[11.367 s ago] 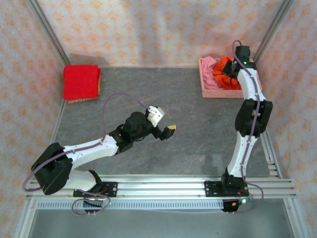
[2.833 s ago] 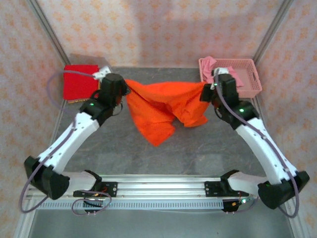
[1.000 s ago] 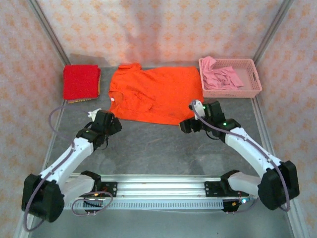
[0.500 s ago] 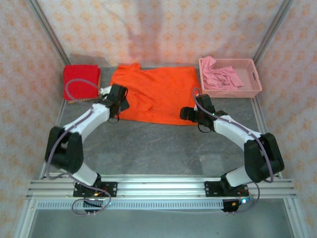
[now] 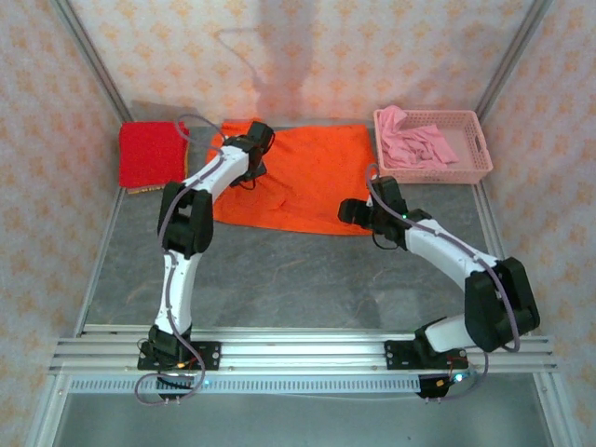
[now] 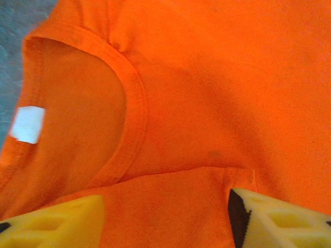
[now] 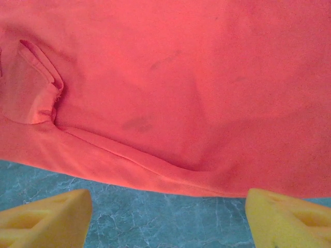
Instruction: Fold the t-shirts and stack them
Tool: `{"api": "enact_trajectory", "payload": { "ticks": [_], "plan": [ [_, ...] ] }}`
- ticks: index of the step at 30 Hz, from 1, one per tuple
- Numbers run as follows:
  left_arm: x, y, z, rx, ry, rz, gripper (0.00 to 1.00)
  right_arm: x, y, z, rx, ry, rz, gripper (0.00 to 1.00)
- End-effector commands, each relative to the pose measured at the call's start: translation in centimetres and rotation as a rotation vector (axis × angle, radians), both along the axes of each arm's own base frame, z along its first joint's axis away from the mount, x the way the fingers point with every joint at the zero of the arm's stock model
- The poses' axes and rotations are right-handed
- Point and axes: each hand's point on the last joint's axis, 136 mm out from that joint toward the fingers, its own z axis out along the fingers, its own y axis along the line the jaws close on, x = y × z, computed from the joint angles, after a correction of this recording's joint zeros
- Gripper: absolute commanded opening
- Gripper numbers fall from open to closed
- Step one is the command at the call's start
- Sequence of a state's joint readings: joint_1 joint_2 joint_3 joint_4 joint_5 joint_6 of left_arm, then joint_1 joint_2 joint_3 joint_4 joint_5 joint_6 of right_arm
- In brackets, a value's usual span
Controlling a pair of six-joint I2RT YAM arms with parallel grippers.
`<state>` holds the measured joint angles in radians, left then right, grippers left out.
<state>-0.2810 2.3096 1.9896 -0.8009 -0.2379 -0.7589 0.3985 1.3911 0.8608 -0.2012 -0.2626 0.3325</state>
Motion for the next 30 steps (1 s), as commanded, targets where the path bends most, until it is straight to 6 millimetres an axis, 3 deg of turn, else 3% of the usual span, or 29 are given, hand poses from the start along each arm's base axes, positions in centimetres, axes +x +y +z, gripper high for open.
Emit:
{"api": "enact_trajectory", "payload": {
  "ticks": [1, 15, 18, 20, 23, 30],
  "plan": [
    [-0.5, -0.2, 0.0, 0.008, 0.06, 0.018, 0.61, -1.1, -0.6, -0.3, -0.027, 0.012, -0.003, 0.78],
    [1.4, -2.7, -3.5, -0.057, 0.106, -0.022, 0.5, -1.8, -0.3, -0.6, 0.003, 0.022, 0.015, 0.78],
    [1.5, -2.9, -4.1, -0.076, 0.116, -0.022, 0.37, -1.9, -0.3, -0.7, 0.004, 0.025, 0.016, 0.78],
    [1.4, -3.0, -3.8, -0.081, 0.112, -0.012, 0.18, -1.9, -0.2, -0.5, 0.008, 0.021, 0.017, 0.78],
    [1.6, -3.1, -2.5, -0.095, 0.078, -0.013, 0.0, -1.9, -0.2, -0.5, 0.011, 0.02, 0.014, 0.77],
    [0.6, -2.3, 2.1, -0.074, 0.027, -0.021, 0.0, -1.9, 0.0, -0.5, 0.023, 0.019, 0.019, 0.77]
  ]
}}
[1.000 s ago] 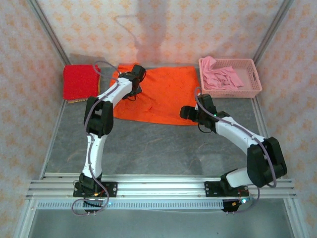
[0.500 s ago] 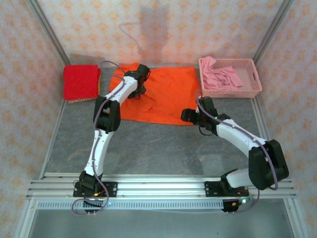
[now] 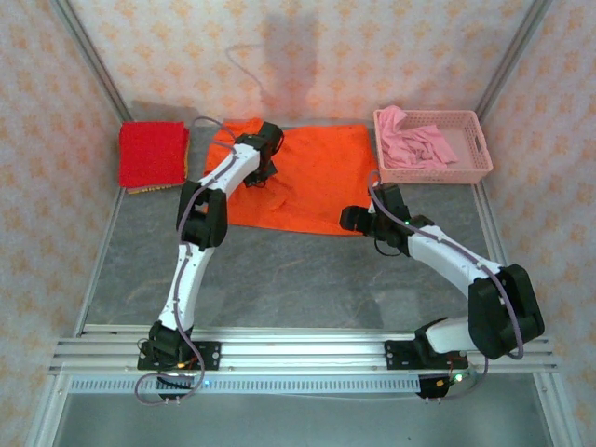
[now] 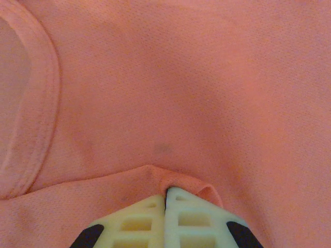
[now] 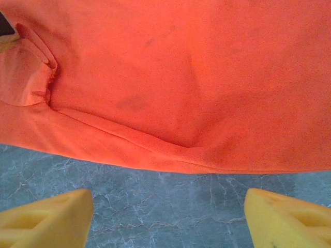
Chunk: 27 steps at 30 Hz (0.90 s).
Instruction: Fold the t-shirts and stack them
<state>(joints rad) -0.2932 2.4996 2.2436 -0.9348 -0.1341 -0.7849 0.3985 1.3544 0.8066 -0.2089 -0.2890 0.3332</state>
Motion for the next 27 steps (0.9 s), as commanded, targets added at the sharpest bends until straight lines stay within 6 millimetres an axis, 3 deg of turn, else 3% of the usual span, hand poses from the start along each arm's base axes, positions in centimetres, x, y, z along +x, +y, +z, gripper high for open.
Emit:
{"api": "enact_trajectory", "payload": {
  "ticks": [1, 11, 18, 23, 27],
  "plan": [
    [-1.2, 0.8, 6.1, 0.011, -0.072, 0.005, 0.0, -0.3, 0.1, 0.5, 0.011, -0.012, 0.001, 0.77],
    [-7.2, 2.2, 10.3, -0.028, -0.113, 0.004, 0.0, 0.2, -0.1, 0.8, -0.013, -0.03, 0.003, 0.77],
    [-14.0, 3.8, 12.4, -0.061, -0.133, 0.004, 0.0, 0.4, -0.9, 0.7, -0.044, -0.032, -0.037, 0.78],
    [-19.3, 5.0, 11.8, -0.063, -0.088, -0.018, 0.0, 0.7, -2.8, 0.8, -0.052, -0.052, -0.159, 0.77],
    [-24.2, 5.9, 9.4, -0.073, -0.004, -0.016, 0.0, 0.8, -4.4, 1.1, -0.064, -0.061, -0.243, 0.77]
  ]
}}
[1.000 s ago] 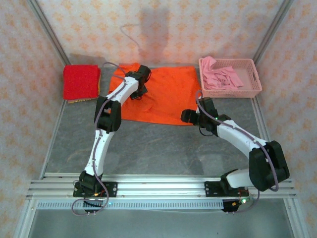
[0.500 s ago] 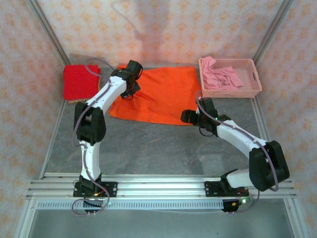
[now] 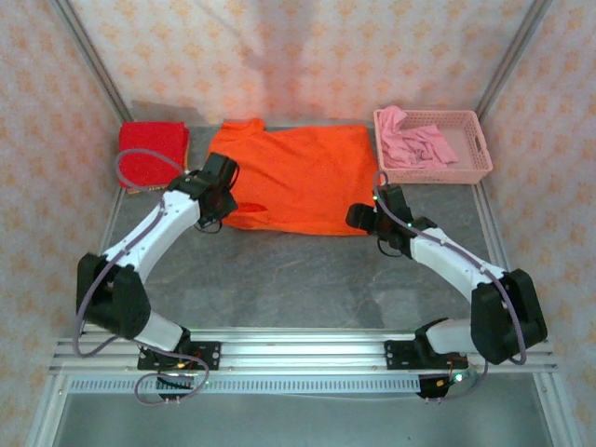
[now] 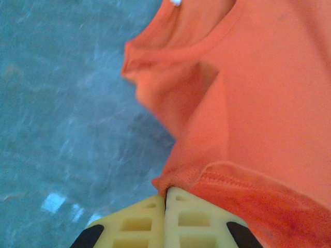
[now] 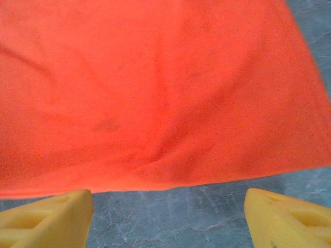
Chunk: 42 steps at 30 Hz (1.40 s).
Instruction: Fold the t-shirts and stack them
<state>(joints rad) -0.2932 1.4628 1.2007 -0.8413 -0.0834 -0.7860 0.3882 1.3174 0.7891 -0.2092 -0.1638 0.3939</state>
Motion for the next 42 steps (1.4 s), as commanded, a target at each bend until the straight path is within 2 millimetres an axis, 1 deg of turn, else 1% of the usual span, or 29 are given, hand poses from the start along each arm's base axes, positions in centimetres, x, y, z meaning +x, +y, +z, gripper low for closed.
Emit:
{"api": "enact_trajectory", "payload": {
  "ticks": [1, 4, 7, 11, 12, 16, 17, 19, 20, 22, 23, 24, 25, 26, 28, 31, 34, 36, 39, 42],
  "plan": [
    [-4.1, 0.7, -2.0, -0.002, 0.082, 0.003, 0.0, 0.2, -2.3, 0.6, -0.031, -0.025, -0.116, 0.77],
    [-7.4, 1.4, -3.7, -0.014, 0.125, 0.031, 0.0, 0.2, -2.8, 0.6, -0.046, -0.024, -0.137, 0.77],
    [-9.9, 1.8, -5.2, -0.034, 0.159, 0.052, 0.0, 0.3, -3.0, 0.4, -0.048, -0.023, -0.151, 0.77],
    [-12.0, 2.2, -7.0, -0.047, 0.191, 0.081, 0.0, 0.8, -2.6, 0.5, -0.041, -0.02, -0.144, 0.77],
    [-12.5, 2.3, -7.4, -0.052, 0.203, 0.089, 0.06, 0.9, -2.5, 0.5, -0.039, -0.017, -0.14, 0.77],
    [-14.4, 2.7, -8.2, -0.076, 0.207, 0.137, 0.48, 1.3, -2.0, 0.8, -0.027, -0.016, -0.127, 0.77],
    [-14.8, 3.1, -8.0, -0.067, 0.195, 0.154, 0.56, 1.3, -2.0, 0.8, -0.029, -0.015, -0.125, 0.77],
    [-15.3, 4.2, -7.0, -0.031, 0.153, 0.184, 0.81, 1.4, -1.8, 0.8, -0.028, -0.009, -0.119, 0.77],
    [-15.3, 4.6, -6.5, -0.016, 0.127, 0.189, 0.88, 1.4, -1.7, 0.7, -0.028, -0.003, -0.112, 0.78],
    [-14.3, 4.6, -5.3, -0.009, 0.071, 0.156, 0.99, 1.4, -1.1, 0.2, -0.019, 0.017, -0.084, 0.77],
    [-13.7, 4.4, -4.9, -0.009, 0.058, 0.141, 1.0, 1.4, -0.7, -0.2, -0.013, 0.033, -0.069, 0.76],
    [-12.9, 4.1, -4.6, -0.009, 0.05, 0.119, 1.0, 1.4, -0.2, -0.7, -0.007, 0.053, -0.051, 0.75],
    [-11.8, 3.6, -4.4, -0.017, 0.044, 0.097, 0.97, 1.4, 0.3, -1.1, -0.001, 0.072, -0.036, 0.73],
    [-10.9, 3.0, -4.2, -0.028, 0.04, 0.079, 0.92, 1.3, 0.8, -1.6, -0.002, 0.088, -0.022, 0.72],
    [-8.5, 1.7, -4.3, -0.062, 0.039, 0.057, 0.76, 1.4, 1.7, -2.4, -0.005, 0.117, -0.002, 0.66],
    [-5.1, 0.1, -4.8, -0.093, 0.029, 0.042, 0.63, 1.6, 2.5, -3.7, 0.008, 0.158, -0.005, 0.58],
    [-2.4, 0.4, -6.0, -0.035, 0.038, 0.042, 0.54, 1.7, 2.2, -5.6, -0.008, 0.205, -0.048, 0.46],
    [-0.7, 0.5, -7.1, -0.021, 0.045, 0.04, 0.51, 1.7, 1.6, -6.6, -0.034, 0.229, -0.076, 0.4],
    [0.5, 0.6, -9.3, -0.008, 0.086, 0.038, 0.49, 1.5, 0.4, -8.4, -0.064, 0.273, -0.115, 0.34],
    [0.2, 0.1, -11.9, -0.03, 0.136, 0.034, 0.48, 0.5, -0.7, -10.1, -0.077, 0.322, -0.143, 0.3]
  ]
}}
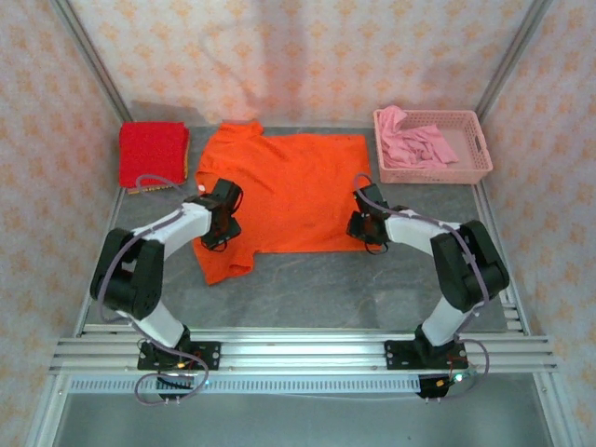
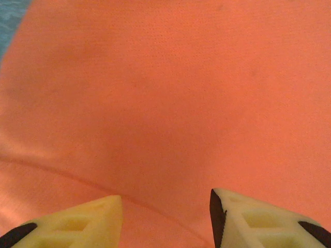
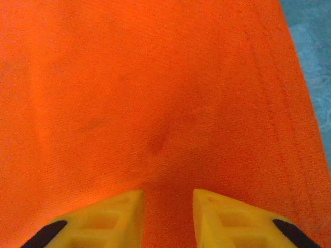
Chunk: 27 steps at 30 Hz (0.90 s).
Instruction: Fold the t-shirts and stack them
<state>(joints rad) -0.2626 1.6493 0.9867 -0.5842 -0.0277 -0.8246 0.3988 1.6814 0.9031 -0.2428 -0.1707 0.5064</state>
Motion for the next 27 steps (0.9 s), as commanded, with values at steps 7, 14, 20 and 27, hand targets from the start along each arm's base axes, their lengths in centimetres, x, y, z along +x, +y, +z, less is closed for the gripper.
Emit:
{"api": "enact_trajectory", "payload": {
  "ticks": [7, 14, 20, 27],
  "plan": [
    [-5.3, -0.5, -5.1, -0.057, 0.107, 0.012, 0.46, -4.6, -3.8, -2.1, -0.068, 0.092, -0.093, 0.26],
    [-11.5, -0.1, -5.8, -0.071, 0.163, 0.035, 0.47, -7.6, -4.9, -2.2, -0.066, 0.114, -0.104, 0.26],
    [-9.4, 0.5, -3.5, -0.013, 0.098, 0.009, 0.49, -6.2, -4.0, -1.5, -0.041, 0.094, -0.082, 0.26],
    [-7.2, 0.1, -1.1, -0.008, 0.062, -0.001, 0.52, -4.7, -2.7, 1.3, 0.013, 0.037, -0.052, 0.41]
  ]
}}
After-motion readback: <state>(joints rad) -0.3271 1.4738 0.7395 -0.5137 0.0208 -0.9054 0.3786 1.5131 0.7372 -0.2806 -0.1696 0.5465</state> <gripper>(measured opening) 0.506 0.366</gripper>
